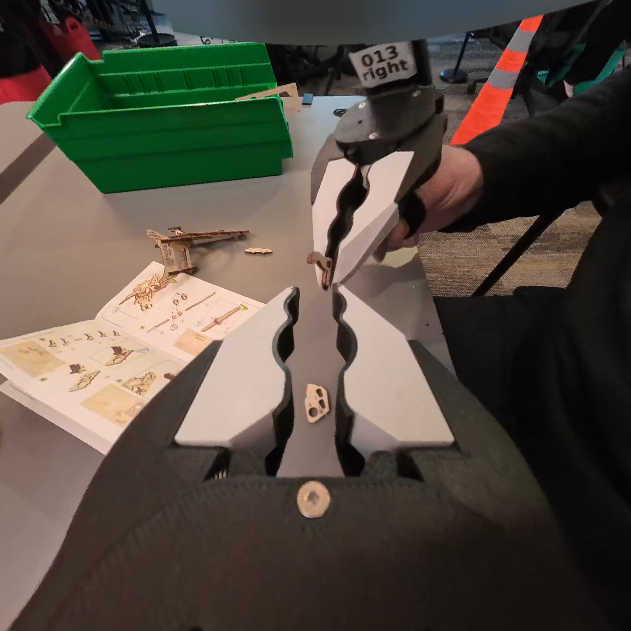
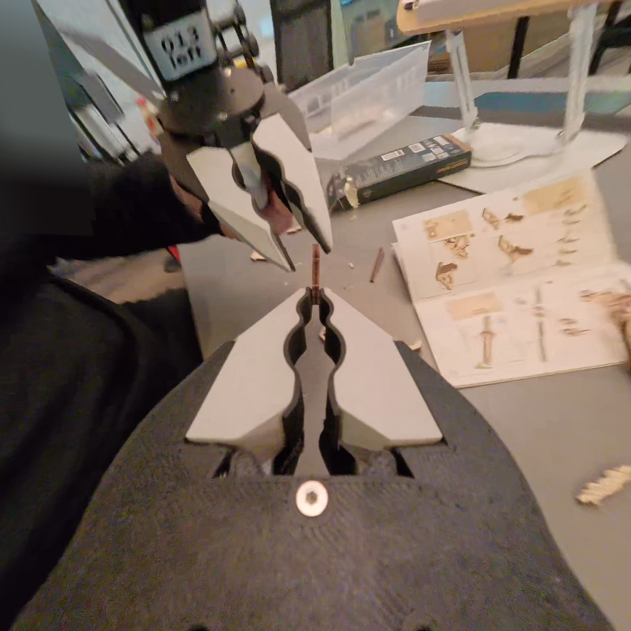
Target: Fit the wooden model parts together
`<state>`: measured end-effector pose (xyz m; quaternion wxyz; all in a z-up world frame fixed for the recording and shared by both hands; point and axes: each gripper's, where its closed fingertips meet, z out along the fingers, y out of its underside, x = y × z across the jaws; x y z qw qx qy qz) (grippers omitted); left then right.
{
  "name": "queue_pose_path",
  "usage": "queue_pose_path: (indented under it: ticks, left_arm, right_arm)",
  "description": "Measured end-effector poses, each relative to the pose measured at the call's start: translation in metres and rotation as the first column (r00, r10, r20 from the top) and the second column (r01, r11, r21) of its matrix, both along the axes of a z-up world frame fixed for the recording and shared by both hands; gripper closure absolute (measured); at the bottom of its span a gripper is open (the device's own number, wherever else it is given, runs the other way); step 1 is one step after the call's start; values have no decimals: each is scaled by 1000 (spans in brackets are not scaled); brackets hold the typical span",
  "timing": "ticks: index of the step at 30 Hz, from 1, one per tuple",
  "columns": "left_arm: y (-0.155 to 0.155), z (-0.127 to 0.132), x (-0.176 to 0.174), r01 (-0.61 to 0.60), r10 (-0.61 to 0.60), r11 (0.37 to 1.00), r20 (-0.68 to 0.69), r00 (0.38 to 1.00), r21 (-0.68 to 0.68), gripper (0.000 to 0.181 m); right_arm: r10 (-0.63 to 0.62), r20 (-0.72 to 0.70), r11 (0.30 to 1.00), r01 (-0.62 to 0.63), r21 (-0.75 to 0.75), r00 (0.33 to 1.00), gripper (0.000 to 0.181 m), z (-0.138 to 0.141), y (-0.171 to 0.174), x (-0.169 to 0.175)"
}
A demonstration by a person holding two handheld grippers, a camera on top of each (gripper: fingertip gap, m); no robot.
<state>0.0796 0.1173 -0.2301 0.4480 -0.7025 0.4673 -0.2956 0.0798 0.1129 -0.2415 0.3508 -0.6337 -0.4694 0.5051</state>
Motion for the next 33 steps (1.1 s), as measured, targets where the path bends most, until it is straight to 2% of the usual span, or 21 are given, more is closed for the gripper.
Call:
queue_pose_path:
  ticks: [4,9,19,22,24,28,33]
  left_arm:
    - [-1,-1,9,51,-51,999,11,999,-14,172]
    - [-1,7,12,69,-55,992,137,989,-101,175]
    - [5,7,15,101,-9,946,287,958,-308,181]
    - [10,3,13,52,18,960,247,969,-275,181]
    - [8,-2,11,56,4,960,212,977,-274,175]
    - [-4,-5,17,101,-40,953,214,976,-287,176]
    - [-3,-9,16,90,-8,940,244,970,-329,181]
  right_arm:
    - [71,-67,986,-80,-147,995,181,0,-8,-2]
    - [82,-137,954,-118,-274,987,181,2,-7,-2]
    - [79,-134,942,-118,-315,988,181,1,-4,-4]
    - [59,-115,944,-93,-315,992,181,-3,0,-2]
    - [75,-134,929,-118,-352,988,181,-2,-2,-1]
    - [117,-103,920,-147,-364,988,181,-9,-12,-2]
    - [115,-76,924,-135,-357,990,181,-13,-14,-3]
